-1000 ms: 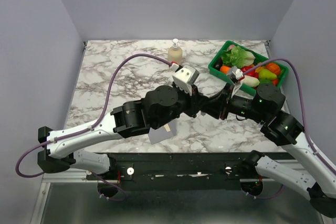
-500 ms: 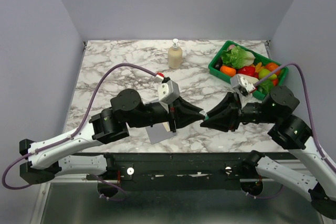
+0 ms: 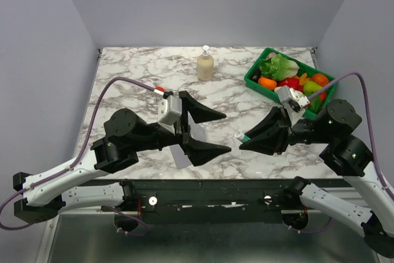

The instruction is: Place the letter into the envelope and seal it

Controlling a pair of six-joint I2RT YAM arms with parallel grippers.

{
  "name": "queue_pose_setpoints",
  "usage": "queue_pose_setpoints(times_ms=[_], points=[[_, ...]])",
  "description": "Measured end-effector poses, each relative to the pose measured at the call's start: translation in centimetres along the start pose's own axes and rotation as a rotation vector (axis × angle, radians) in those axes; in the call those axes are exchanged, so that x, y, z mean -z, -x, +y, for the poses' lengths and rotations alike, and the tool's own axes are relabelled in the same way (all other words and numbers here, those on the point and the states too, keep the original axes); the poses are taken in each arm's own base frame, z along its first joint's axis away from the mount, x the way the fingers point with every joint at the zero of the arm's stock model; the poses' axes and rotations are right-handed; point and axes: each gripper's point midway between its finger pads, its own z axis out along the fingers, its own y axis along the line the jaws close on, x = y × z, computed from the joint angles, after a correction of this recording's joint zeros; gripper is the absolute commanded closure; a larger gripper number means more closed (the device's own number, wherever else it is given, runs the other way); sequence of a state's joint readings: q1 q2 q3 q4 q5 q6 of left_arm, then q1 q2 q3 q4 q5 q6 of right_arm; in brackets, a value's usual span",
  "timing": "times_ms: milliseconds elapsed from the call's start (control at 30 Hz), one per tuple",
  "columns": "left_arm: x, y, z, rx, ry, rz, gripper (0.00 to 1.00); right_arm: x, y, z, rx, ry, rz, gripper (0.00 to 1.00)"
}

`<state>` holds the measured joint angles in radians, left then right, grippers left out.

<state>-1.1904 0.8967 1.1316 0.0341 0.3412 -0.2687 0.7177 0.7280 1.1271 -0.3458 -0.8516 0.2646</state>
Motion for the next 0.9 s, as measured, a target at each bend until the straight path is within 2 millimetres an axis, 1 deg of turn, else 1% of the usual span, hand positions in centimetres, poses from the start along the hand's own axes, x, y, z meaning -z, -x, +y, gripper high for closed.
queue_pose_setpoints(times_ms=[67,100,133,167,200,300,367,433,533,567,667,767,900], points=[[0.2,1.3,1.1,0.009,0.07,-0.054,0.03,-0.2,0.1,-0.8,-0.006,-0.035,-0.004,0.99],[0.3,1.9,2.0,0.029,0.127,-0.079,0.09,-0.2,0.1,-1.2,-0.012,-0.057,-0.008,0.99],[0.3,2.4,3.0,0.052,0.187,-0.098,0.11,-0.3,0.2,-1.8,-0.017,-0.088,-0.015,0.99],[0.3,2.7,3.7,0.069,0.233,-0.11,0.14,-0.3,0.3,-2.5,-0.026,-0.128,-0.025,0.99],[0.2,3.0,5.0,0.103,0.307,-0.128,0.15,-0.3,0.4,-3.2,-0.037,-0.162,-0.034,0.99],[-0.1,3.1,8.0,0.183,0.481,-0.143,0.17,0.0,0.4,-6.0,-0.087,-0.311,-0.085,0.99],[-0.8,2.4,9.7,0.228,0.584,-0.13,0.17,0.1,0.1,-8.0,-0.124,-0.404,-0.118,0.99],[-2.0,0.6,11.0,0.266,0.667,-0.093,0.17,0.3,-0.3,-9.7,-0.153,-0.481,-0.141,0.99],[-2.5,-2.2,12.6,0.294,0.776,-0.029,0.18,0.4,-0.4,-11.4,-0.178,-0.557,-0.164,0.99],[-2.5,-2.9,13.0,0.301,0.809,-0.011,0.19,0.5,-0.3,-11.7,-0.179,-0.572,-0.173,0.99],[-2.4,-3.6,13.9,0.314,0.875,0.004,0.22,0.8,0.3,-12.0,-0.173,-0.596,-0.201,0.99],[-2.1,-3.1,14.3,0.328,0.912,-0.015,0.25,1.0,0.9,-11.9,-0.164,-0.599,-0.224,0.99],[-2.2,-2.4,14.3,0.348,0.917,-0.051,0.3,1.2,1.3,-11.7,-0.157,-0.597,-0.238,0.99]])
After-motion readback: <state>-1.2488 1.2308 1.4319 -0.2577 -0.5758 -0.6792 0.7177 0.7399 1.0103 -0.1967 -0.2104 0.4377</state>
